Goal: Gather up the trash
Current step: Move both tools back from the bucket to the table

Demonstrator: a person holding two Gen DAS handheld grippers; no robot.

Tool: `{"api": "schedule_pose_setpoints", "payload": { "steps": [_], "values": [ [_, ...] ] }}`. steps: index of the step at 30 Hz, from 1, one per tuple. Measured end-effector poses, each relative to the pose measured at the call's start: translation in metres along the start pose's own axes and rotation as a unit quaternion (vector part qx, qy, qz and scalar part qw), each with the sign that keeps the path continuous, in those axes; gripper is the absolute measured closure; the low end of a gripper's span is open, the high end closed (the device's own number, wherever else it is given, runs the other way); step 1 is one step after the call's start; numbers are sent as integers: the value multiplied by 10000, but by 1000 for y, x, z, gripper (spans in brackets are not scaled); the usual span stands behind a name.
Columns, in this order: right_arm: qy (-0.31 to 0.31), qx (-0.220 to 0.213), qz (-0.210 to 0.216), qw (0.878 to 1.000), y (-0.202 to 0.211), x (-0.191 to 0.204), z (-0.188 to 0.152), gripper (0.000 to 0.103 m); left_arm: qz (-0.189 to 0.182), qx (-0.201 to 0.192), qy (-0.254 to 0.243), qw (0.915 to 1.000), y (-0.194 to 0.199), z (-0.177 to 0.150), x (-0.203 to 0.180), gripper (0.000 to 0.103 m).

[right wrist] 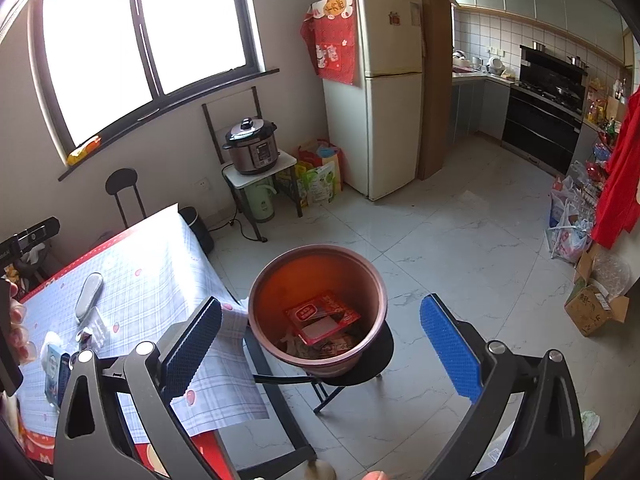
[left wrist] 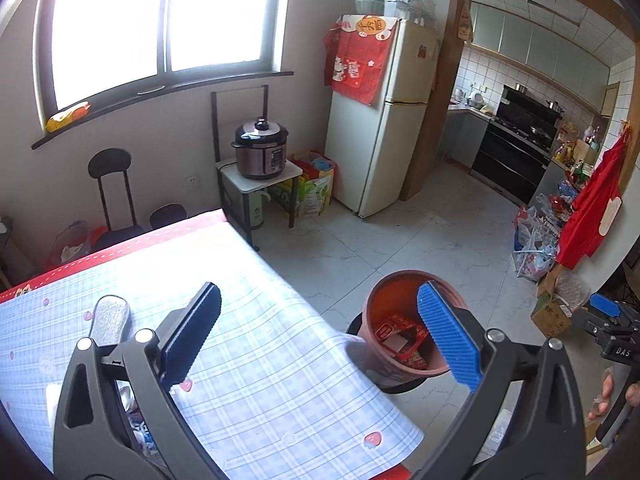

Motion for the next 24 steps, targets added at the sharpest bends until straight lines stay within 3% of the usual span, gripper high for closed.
{"api": "schedule_pose_setpoints", "payload": {
  "steps": [8, 13, 19, 24],
  "values": [
    [147, 145, 338, 9992, -8, 62, -9, 5, 555, -52, 311, 9980, 58, -23, 84, 6],
    [243, 190, 707, 9970, -10, 105, -17, 5, 946, -81, 709, 9930, 105, -55, 148, 6],
    [634, 634, 1382, 9863, -27, 177, -49, 5, 1671, 69, 1175, 9789, 161, -120, 221, 6],
    [1082, 1204, 2126, 9636, -40, 249, -96, 5, 2188, 337, 1628, 9615, 197, -180, 278, 6]
  ]
}}
Point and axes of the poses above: each gripper's, at about its wrist camera, not at the fingertips, and y roughly against the way its jaws point, x to its left, z to its top, the point moved 3 cm from there along -y, roughly the way its jaws point, and after that the axes turned 14 degrees about -x, right-handed, at the moved point
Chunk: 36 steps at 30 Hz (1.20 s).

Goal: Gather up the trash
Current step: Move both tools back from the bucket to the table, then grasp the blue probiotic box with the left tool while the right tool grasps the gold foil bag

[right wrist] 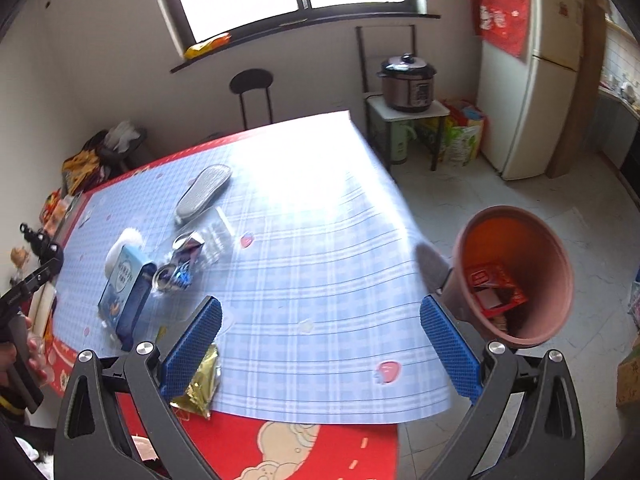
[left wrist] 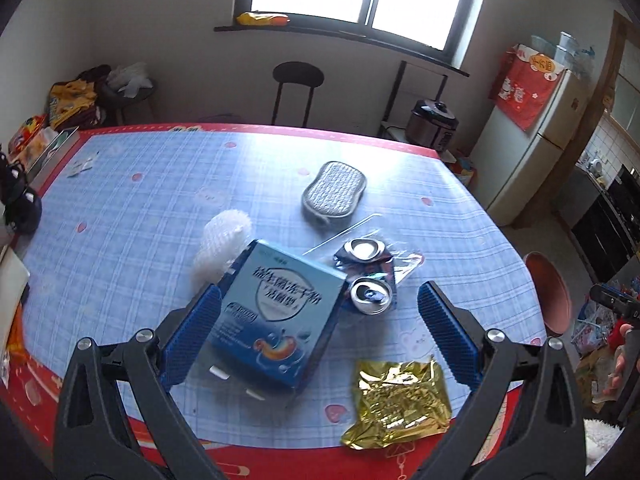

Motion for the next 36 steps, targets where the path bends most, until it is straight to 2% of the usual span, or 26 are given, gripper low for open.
{"api": "schedule_pose_setpoints", "payload": {
  "steps": [6, 9, 13, 19, 23, 28, 31, 36],
  "values": [
    [547, 786, 688, 9930, -56, 83, -32, 5, 338, 134, 404, 9985, 2, -35, 66, 6],
    [713, 959, 817, 9895, -73, 114, -36, 5, 343, 214, 475, 9981, -2, -47, 82, 6],
    [727, 1043, 796, 9887, -87, 140, -38, 5, 151, 437, 375, 9982, -15, -65, 88, 6],
    [571, 1154, 550, 9902, -95, 150, -46, 5, -223, 697, -572, 9957, -41, -91, 59, 6],
    [229, 1192, 358, 9920, -91, 136, -53, 5, -438, 761, -1250, 9883, -59, -107, 32, 6],
    [-75, 1176, 85, 9930, -79, 112, -61, 5, -476, 645, -2027, 9760, -76, -122, -3, 6],
    [-274, 1179, -30, 9926, -74, 97, -65, 5, -257, 562, -2467, 9671, -88, -129, -19, 6],
    [-380, 1137, -78, 9928, -67, 82, -66, 5, 564, 464, -3002, 9511, -113, -133, -26, 6]
  ]
}}
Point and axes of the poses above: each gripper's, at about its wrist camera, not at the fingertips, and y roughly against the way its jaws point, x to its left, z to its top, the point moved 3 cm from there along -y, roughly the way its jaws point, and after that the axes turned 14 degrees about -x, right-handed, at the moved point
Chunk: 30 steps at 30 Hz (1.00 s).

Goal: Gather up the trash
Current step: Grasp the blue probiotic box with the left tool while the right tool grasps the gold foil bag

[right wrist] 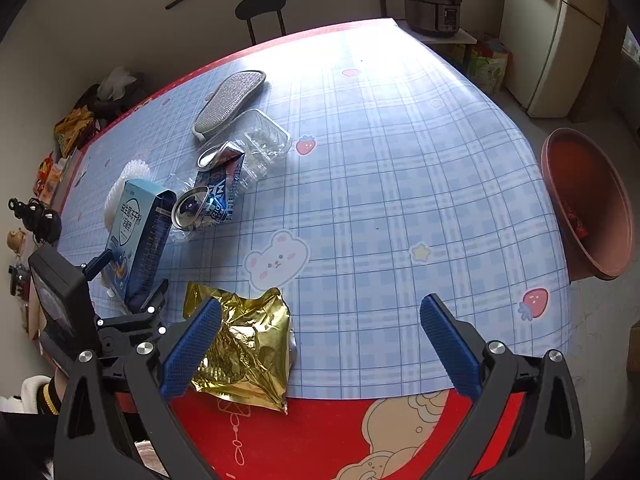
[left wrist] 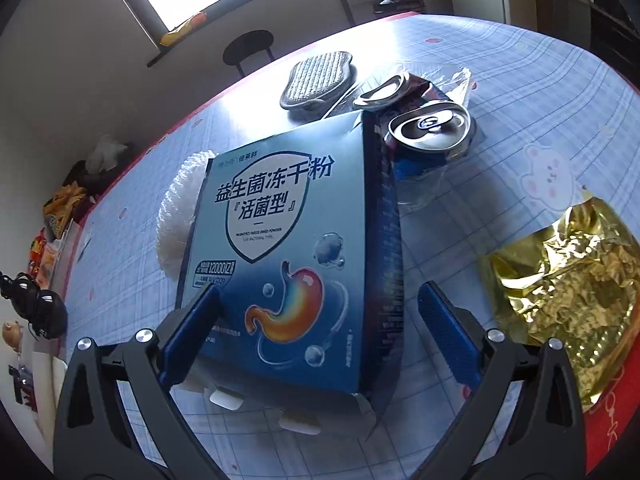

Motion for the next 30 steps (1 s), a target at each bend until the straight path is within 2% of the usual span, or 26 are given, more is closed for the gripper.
{"api": "schedule_pose_setpoints", "payload": {
  "steps": [3, 7, 9, 10, 11, 17, 22, 26, 30],
  "values": [
    [-53, 19, 25, 10000, 0, -7, 0, 5, 266, 121, -219, 9993, -9, 0, -2, 5],
    [-122, 104, 126, 9998, -4, -12, -1, 5, 518, 95, -501, 9974, -9, 4, -5, 5],
    [-88, 229, 230, 9994, -10, -9, -3, 5, 594, 117, -561, 9966, -6, 4, -4, 10],
    [-44, 324, 290, 9990, -15, -6, -6, 5, 482, 138, -471, 9976, -5, 5, -1, 27],
    [10, 417, 355, 9985, -19, -4, -9, 5, 416, 168, -370, 9983, -2, 6, 2, 37],
    [348, 997, 754, 9915, -44, 17, -30, 5, 283, -99, 475, 9984, 34, 17, 39, 53],
    [623, 1402, 986, 9832, -63, 38, -46, 7, 217, -227, 1245, 9917, 62, 21, 78, 59],
    [769, 1657, 1019, 9779, -78, 52, -57, 18, 104, -298, 1835, 9825, 82, 18, 102, 60],
    [1102, 1619, 887, 9766, -84, 65, -58, 20, -27, -349, 2270, 9733, 96, 13, 116, 62]
  ]
}}
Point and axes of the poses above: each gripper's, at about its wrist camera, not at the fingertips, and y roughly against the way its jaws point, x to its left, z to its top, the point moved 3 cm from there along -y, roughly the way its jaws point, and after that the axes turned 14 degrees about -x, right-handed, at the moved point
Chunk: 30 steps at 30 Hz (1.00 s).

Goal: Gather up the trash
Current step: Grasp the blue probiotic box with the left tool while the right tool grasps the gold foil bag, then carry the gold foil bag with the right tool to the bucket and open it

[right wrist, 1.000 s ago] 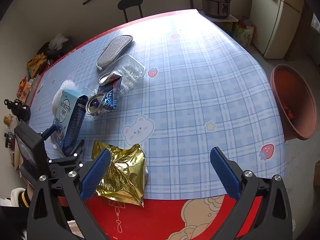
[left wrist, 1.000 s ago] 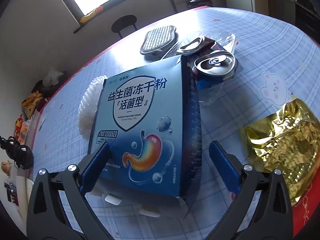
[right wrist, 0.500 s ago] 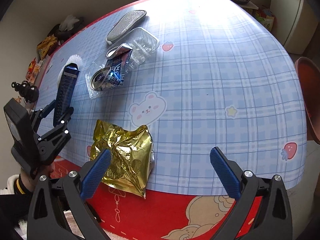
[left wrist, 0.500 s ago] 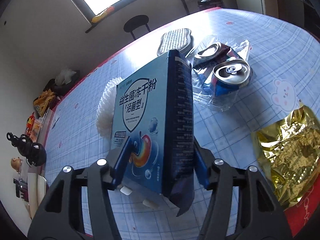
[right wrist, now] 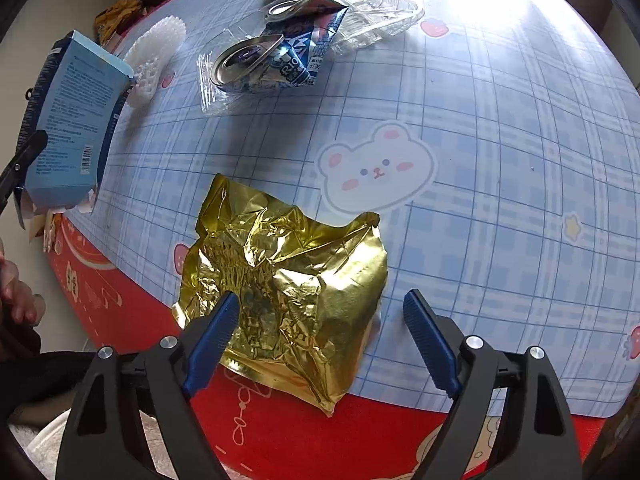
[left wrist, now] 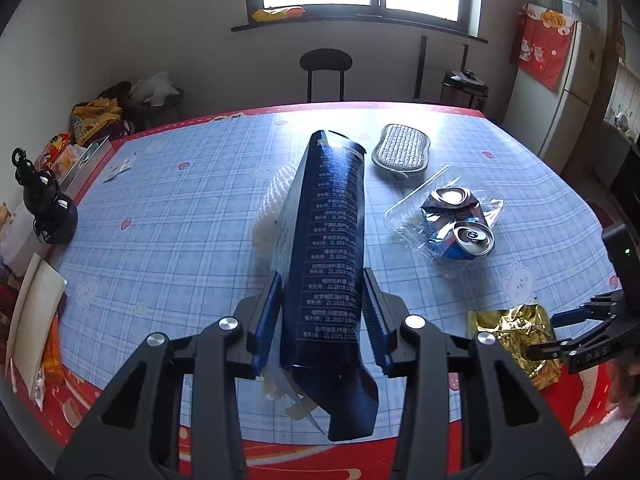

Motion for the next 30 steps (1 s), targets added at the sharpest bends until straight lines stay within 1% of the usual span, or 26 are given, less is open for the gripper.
{"api": "schedule_pose_setpoints", "payload": {
  "steps": [1, 2, 3, 6, 9, 11, 12, 15, 22, 26, 30],
  "values": [
    [62, -2, -57, 10000, -1, 2, 1, 20, -18, -1, 81, 10000, 3, 0, 3, 64],
    [132, -10, -128, 9998, -2, 4, 3, 24, -47, 20, 155, 9999, 5, 0, 5, 65],
    [208, -33, -179, 9996, -2, 6, 4, 32, -75, 14, 239, 9997, 8, -1, 7, 65],
    [226, -82, -49, 9997, -1, 10, 8, 52, -128, 3, 356, 9993, 12, 0, 11, 65],
    [284, -209, 15, 9994, 6, 13, 11, 57, -252, 50, 587, 9979, 14, -1, 15, 65],
    [335, -424, 64, 9985, 18, 12, 15, 60, -272, 38, 650, 9975, 15, 1, 17, 65],
    [357, -543, 85, 9979, 24, 12, 17, 70, -274, 8, 639, 9976, 16, 3, 17, 65],
    [364, -824, 55, 9959, 36, 10, 24, 71, -322, -65, 607, 9976, 20, 9, 13, 65],
    [144, -1347, 94, 9907, 64, -6, 28, 71, -510, -249, 568, 9968, 26, 26, -1, 65],
    [25, -1776, 45, 9841, 88, -19, 33, 71, -602, -382, 509, 9962, 31, 40, -10, 65],
    [-97, -2286, -63, 9734, 118, -34, 39, 71, -715, -527, 473, 9949, 36, 57, -21, 65]
  ]
}}
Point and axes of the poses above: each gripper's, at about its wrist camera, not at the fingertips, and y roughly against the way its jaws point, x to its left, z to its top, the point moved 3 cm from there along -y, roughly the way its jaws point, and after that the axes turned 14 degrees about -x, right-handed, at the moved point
